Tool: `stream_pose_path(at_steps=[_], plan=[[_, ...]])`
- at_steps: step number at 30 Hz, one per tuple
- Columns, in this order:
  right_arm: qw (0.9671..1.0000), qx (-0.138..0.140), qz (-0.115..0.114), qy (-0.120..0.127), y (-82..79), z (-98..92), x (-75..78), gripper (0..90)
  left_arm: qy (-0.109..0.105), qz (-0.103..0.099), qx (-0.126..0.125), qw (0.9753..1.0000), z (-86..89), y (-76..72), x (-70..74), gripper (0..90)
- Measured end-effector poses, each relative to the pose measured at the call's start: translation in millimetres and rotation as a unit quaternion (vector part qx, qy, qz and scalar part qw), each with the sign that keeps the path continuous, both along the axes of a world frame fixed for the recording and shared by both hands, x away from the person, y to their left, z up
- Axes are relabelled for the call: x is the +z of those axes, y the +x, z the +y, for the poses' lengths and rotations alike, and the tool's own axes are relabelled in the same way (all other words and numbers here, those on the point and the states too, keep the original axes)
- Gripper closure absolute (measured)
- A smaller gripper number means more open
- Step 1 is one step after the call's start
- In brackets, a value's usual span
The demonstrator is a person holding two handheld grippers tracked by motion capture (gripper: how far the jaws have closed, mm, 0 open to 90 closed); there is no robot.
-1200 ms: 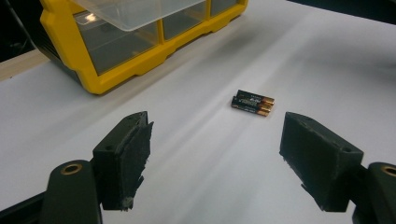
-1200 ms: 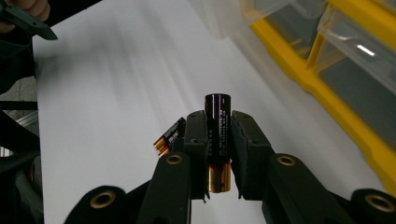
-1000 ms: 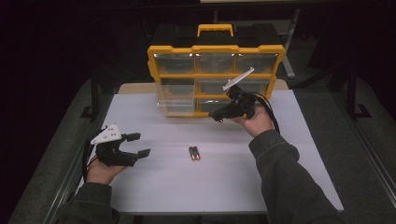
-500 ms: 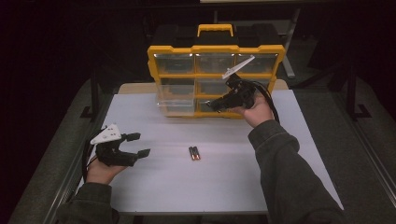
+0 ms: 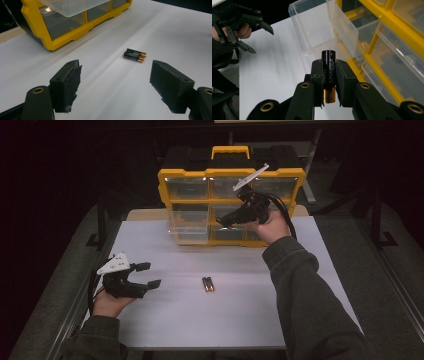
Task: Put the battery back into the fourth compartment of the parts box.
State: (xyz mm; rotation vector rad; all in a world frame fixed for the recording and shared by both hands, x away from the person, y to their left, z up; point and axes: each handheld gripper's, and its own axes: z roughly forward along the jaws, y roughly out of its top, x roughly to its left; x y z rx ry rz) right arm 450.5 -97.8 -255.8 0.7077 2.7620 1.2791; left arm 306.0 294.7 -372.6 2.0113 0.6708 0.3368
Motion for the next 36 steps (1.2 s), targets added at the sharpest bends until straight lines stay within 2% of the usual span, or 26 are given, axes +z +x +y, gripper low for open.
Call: stream_pose_path(at_steps=[12, 21, 24, 28, 31, 36], plan=[[0.9999, 0.009, -0.007, -0.001, 9.8, 11.3, 18.7, 76.0, 0.0, 0.0, -0.002, 1.0, -0.3, 0.8, -0.5, 23.8], [0.9996, 0.02, -0.021, 0.006, 18.3, 27.6, 37.6, 76.0, -0.007, -0.003, -0.001, 1.0, -0.1, 1.4, -1.3, 23.8], [0.9994, 0.024, -0.022, 0.007, 20.7, 34.7, 39.8, 76.1, -0.006, -0.008, -0.002, 1.0, 0.0, 2.0, -1.3, 23.8], [0.9994, 0.028, -0.02, 0.007, 23.6, 44.2, 42.5, 76.0, -0.014, -0.004, 0.001, 0.9999, -1.3, 1.4, -1.9, 23.8], [0.9993, 0.03, -0.022, 0.006, 25.7, 51.8, 44.1, 76.0, -0.012, -0.002, 0.002, 0.9999, -0.9, 1.6, -1.6, 23.8], [0.9991, 0.036, -0.023, 0.003, 29.5, 65.6, 41.3, 76.1, -0.012, -0.004, 0.003, 0.9999, -0.4, 1.4, -1.5, 23.9]])
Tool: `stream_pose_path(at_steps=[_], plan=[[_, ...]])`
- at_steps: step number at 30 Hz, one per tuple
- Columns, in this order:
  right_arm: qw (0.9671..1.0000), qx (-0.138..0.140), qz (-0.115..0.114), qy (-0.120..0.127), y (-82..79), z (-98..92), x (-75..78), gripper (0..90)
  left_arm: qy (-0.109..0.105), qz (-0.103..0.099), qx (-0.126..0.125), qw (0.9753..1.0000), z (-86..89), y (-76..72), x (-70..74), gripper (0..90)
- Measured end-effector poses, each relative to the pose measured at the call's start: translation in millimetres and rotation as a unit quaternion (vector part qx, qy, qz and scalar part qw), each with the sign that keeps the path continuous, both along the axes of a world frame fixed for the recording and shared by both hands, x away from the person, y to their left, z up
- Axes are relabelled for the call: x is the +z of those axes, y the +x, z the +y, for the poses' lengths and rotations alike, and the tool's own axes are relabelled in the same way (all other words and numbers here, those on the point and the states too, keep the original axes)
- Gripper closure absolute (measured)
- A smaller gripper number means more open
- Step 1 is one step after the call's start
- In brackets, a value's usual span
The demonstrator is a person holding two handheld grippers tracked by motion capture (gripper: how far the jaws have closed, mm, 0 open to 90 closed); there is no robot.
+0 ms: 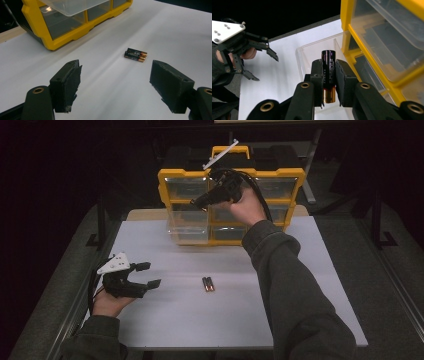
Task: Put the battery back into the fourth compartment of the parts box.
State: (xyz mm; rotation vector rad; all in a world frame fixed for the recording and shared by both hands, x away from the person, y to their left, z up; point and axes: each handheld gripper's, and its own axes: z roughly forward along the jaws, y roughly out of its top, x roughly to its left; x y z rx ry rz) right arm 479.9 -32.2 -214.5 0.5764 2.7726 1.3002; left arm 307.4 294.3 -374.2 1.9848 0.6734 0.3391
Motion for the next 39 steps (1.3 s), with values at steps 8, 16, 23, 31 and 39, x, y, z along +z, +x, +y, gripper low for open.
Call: stream_pose_path(at_steps=[8, 16, 23, 31, 39], plan=[[0.9999, 0.002, 0.01, -0.013, 6.6, 15.6, -13.5, 76.0, 0.003, 0.001, 0.001, 1.0, 1.8, 0.3, 0.1, 23.9], [0.9994, -0.003, 0.018, -0.029, 13.0, 21.5, -27.3, 76.0, 0.005, 0.003, 0.003, 1.0, 2.9, 0.1, 0.0, 23.9], [0.9991, 0.002, 0.017, -0.039, 14.2, 26.7, -37.8, 75.9, 0.007, 0.002, 0.003, 1.0, 3.5, 0.3, -0.2, 24.0], [0.999, -0.003, 0.018, -0.04, 14.1, 27.1, -49.3, 71.0, 0.007, 0.003, 0.005, 1.0, 5.2, 0.6, -0.2, 24.0], [0.9994, -0.01, 0.021, -0.027, 10.8, 17.2, -47.0, 70.0, 0.006, 0.006, 0.008, 0.9999, 5.8, 0.7, -0.4, 24.0]])
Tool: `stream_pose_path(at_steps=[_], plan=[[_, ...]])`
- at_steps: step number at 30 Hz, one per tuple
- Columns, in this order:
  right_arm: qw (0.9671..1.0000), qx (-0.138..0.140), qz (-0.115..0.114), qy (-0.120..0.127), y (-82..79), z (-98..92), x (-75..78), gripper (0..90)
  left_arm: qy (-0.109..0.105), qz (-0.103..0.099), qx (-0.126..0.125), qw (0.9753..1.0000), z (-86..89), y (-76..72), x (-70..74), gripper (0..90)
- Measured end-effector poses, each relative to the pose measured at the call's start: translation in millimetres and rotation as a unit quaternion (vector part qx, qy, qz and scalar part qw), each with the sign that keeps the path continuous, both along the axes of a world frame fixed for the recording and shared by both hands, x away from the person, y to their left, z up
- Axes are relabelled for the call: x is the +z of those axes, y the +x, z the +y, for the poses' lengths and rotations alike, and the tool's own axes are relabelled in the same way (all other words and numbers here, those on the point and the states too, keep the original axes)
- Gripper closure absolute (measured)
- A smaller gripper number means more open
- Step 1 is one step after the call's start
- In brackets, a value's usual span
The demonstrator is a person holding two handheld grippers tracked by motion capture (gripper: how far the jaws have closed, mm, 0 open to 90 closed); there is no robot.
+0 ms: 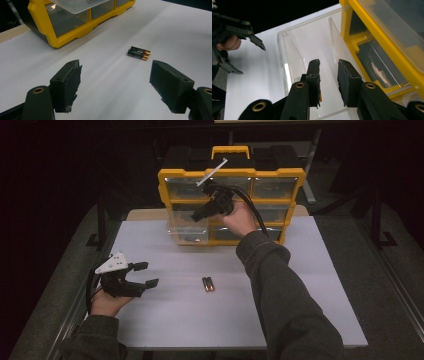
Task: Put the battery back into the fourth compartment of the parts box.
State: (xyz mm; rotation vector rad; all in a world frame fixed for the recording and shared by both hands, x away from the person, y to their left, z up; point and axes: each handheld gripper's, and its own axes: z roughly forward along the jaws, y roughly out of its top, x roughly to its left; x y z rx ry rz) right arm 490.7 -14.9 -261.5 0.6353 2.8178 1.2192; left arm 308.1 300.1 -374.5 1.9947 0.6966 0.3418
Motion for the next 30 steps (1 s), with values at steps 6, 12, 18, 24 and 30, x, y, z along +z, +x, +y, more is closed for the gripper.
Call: stream_pose_path(at_steps=[6, 12, 18, 24, 30], plan=[[0.9998, -0.001, -0.01, 0.015, -6.2, -11.4, 6.0, 69.4, 0.0, -0.002, 0.001, 1.0, 0.5, -0.2, 0.0, 24.0], [0.9995, -0.006, -0.008, 0.03, -15.3, -26.9, 9.6, 67.6, 0.0, -0.002, 0.001, 1.0, 0.6, -0.6, 0.6, 24.1], [0.999, -0.015, -0.012, 0.041, -24.3, -45.9, 13.8, 65.2, 0.0, -0.003, -0.001, 1.0, -0.2, -0.8, 0.9, 24.1], [0.9985, -0.026, -0.013, 0.046, -34.6, -61.9, 12.2, 63.5, 0.002, -0.001, -0.001, 1.0, -0.1, -0.9, 1.2, 24.0], [0.9982, -0.037, -0.003, 0.046, -43.3, -73.6, 6.3, 61.4, 0.001, -0.002, -0.001, 1.0, -0.7, -1.0, 1.0, 24.0]])
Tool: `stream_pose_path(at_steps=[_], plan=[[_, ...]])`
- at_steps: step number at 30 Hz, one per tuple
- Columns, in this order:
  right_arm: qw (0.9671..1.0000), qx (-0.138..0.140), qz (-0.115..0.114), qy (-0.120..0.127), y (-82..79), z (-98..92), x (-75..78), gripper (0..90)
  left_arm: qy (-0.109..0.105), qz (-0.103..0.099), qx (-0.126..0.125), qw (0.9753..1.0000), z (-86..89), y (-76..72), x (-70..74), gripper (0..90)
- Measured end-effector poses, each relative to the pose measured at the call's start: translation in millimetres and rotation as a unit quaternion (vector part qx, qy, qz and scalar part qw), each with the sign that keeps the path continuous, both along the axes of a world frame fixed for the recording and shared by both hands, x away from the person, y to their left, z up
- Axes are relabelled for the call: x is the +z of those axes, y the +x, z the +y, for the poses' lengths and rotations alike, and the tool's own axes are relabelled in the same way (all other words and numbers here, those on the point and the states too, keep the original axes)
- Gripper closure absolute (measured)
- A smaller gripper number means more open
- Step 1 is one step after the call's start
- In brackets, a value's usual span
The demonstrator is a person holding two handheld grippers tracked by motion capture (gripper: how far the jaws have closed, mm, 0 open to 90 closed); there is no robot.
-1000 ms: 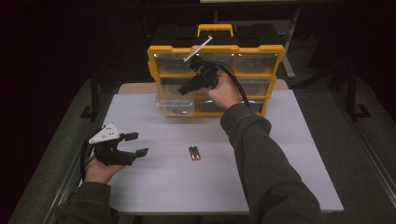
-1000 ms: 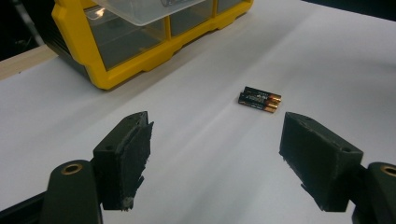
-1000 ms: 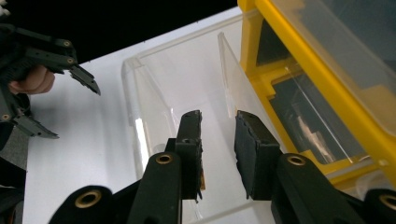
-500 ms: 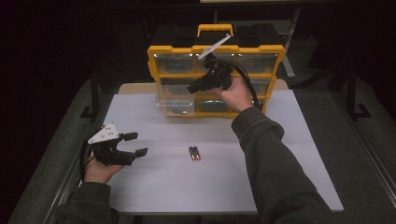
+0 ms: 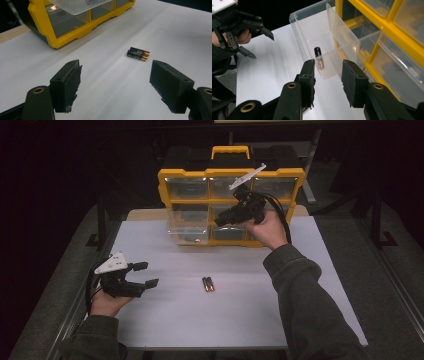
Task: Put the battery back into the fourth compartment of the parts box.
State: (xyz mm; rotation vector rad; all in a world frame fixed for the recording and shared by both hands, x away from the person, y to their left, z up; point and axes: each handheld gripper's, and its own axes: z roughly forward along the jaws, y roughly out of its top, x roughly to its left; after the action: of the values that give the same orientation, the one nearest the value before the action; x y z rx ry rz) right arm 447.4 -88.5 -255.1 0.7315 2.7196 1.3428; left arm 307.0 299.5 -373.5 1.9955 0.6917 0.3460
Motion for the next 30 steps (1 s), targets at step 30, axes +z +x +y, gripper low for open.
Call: stream_pose_path(at_steps=[30], plan=[[0.9996, -0.024, 0.017, -0.002, -30.4, -27.9, -43.4, 50.7, -0.001, 0.0, 0.0, 1.0, -0.5, 0.5, 0.1, 24.0]])
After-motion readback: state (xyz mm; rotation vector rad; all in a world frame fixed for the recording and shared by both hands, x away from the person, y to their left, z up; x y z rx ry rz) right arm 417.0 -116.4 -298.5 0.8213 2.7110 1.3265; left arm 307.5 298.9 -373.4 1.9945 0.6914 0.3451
